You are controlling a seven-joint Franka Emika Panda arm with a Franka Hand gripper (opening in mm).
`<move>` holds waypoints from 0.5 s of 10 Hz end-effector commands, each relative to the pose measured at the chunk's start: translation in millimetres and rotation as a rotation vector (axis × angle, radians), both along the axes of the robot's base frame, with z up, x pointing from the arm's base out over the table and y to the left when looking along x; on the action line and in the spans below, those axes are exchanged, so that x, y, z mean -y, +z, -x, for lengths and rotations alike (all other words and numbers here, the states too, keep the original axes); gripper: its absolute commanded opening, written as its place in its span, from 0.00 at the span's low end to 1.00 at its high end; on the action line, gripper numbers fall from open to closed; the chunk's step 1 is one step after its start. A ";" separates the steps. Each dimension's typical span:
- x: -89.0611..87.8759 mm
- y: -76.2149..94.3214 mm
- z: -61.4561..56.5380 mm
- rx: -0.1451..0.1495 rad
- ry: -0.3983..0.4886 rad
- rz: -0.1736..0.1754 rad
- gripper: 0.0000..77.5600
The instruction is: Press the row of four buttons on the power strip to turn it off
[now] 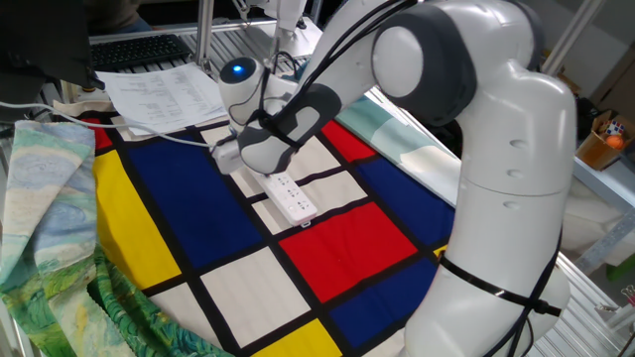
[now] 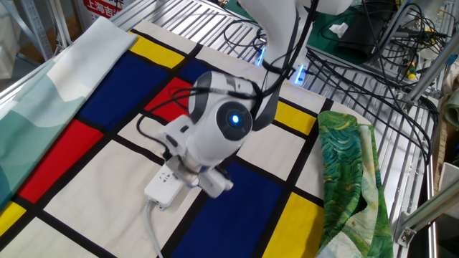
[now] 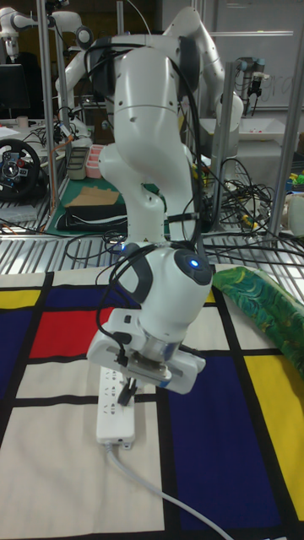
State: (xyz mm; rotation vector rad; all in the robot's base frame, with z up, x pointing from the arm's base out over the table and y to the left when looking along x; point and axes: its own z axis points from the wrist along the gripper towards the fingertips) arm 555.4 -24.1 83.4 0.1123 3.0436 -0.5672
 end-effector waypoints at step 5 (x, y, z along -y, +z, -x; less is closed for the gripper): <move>1.1 18.8 -2.9 -0.028 0.003 -0.030 0.00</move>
